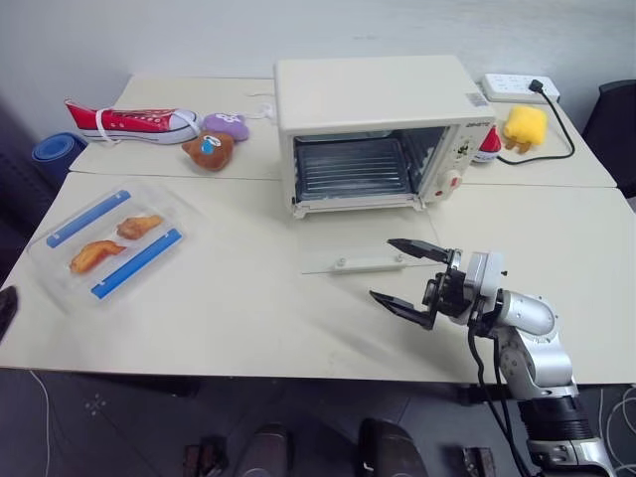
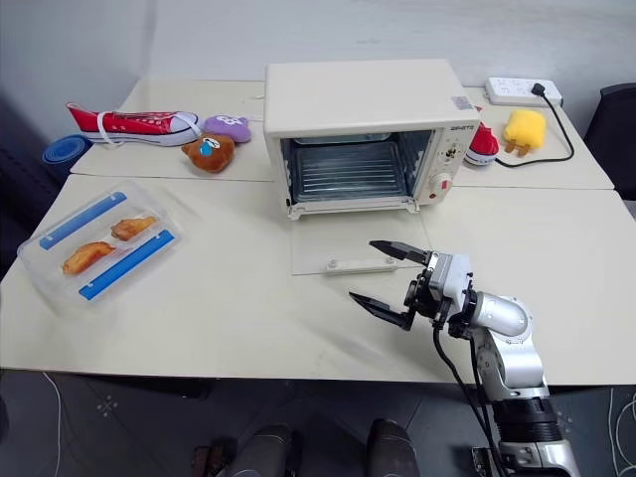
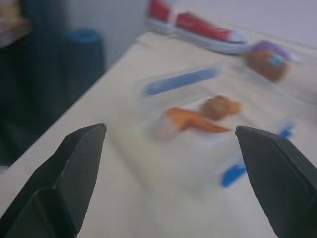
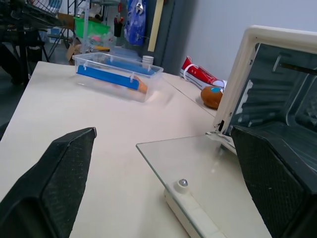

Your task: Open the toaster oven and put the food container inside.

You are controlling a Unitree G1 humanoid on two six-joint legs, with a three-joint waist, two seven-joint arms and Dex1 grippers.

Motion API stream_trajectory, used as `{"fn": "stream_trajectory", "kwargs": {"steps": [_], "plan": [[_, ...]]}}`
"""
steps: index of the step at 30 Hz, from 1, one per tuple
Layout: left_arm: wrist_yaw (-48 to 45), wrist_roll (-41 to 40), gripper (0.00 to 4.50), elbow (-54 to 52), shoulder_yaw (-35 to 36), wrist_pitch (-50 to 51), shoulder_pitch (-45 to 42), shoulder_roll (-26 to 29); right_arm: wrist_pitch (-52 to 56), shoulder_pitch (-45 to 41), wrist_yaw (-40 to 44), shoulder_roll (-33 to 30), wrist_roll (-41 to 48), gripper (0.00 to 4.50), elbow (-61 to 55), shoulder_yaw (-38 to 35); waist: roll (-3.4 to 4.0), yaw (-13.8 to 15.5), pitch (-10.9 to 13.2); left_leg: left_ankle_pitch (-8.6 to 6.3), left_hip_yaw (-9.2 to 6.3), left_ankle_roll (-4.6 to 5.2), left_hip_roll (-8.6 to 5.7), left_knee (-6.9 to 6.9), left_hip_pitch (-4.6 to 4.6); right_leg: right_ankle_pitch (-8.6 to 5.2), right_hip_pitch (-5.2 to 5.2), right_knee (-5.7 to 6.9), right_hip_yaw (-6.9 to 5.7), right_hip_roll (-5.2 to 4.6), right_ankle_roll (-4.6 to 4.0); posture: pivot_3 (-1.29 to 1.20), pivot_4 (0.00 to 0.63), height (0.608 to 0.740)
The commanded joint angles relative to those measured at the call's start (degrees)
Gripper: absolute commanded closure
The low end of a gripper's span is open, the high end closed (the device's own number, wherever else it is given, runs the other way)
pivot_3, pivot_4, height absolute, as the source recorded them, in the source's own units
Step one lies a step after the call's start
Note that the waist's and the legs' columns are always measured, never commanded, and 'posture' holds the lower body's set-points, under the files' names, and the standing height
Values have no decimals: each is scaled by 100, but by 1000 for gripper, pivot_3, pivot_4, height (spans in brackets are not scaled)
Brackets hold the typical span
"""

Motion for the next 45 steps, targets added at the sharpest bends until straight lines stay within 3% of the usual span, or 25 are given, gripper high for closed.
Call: {"fn": "stream_trajectory", "kwargs": {"steps": [1, 8, 13, 20, 23, 35, 39, 45], "plan": [[560, -456, 51, 299, 194, 835, -159, 514, -355, -60, 75, 72, -50, 0, -38, 41, -2, -2, -1, 0, -2, 0, 0, 0, 1, 0, 0, 0, 4, 0, 0, 0, 150, 740], [1651, -1022, 51, 1569, -356, 2838, -1869, 1856, -362, -118, -5, 62, -15, 0, -137, 46, -1, -33, 0, -2, -6, -5, 1, -4, 6, -1, -10, 10, 20, 5, -2, 0, 150, 740], [2160, -29, 51, 3047, -1360, 3372, -3059, 2471, -255, -183, -113, 88, -28, 0, -216, 130, 0, -155, 0, -4, 1, -9, 0, -16, 8, -1, -23, 15, 26, 10, -2, 0, 150, 740], [1742, 760, 51, 3854, -2211, 3349, -3909, 2559, -125, -247, -302, 109, -67, 0, -327, 168, -5, -308, -1, -1, 71, -16, 5, -38, 3, -2, -52, 20, 39, 15, -2, 0, 150, 740], [1467, 1030, 645, 3935, -2505, 3260, -3970, 2556, -59, -223, -364, 85, -76, 0, -432, 179, -5, -308, -1, 0, 75, -16, 6, -38, 4, -2, -53, 20, 43, 15, -2, 0, 150, 740], [788, 1679, 4350, 3535, -2308, 3060, -3696, 2530, -25, -109, -512, -21, -145, 0, -593, 105, -9, -306, -3, 0, 110, -16, 6, -38, -3, -2, -92, 50, 71, 13, -2, 0, 150, 740], [398, 1670, 4461, 3176, -2362, 3100, -3567, 2602, -32, -97, -497, -90, -143, 0, -569, 72, -10, -304, -2, -1, 116, -16, 9, -38, -3, -2, -95, 52, 73, 13, -2, 0, 150, 740], [-488, 1075, 4461, 1737, -2741, 4075, -3636, 2883, 28, 67, -542, -400, -79, 0, -630, -168, -32, -256, 1, -3, 108, -13, 9, -21, -13, -2, -96, 55, 72, 10, -2, 0, 150, 740]]}}
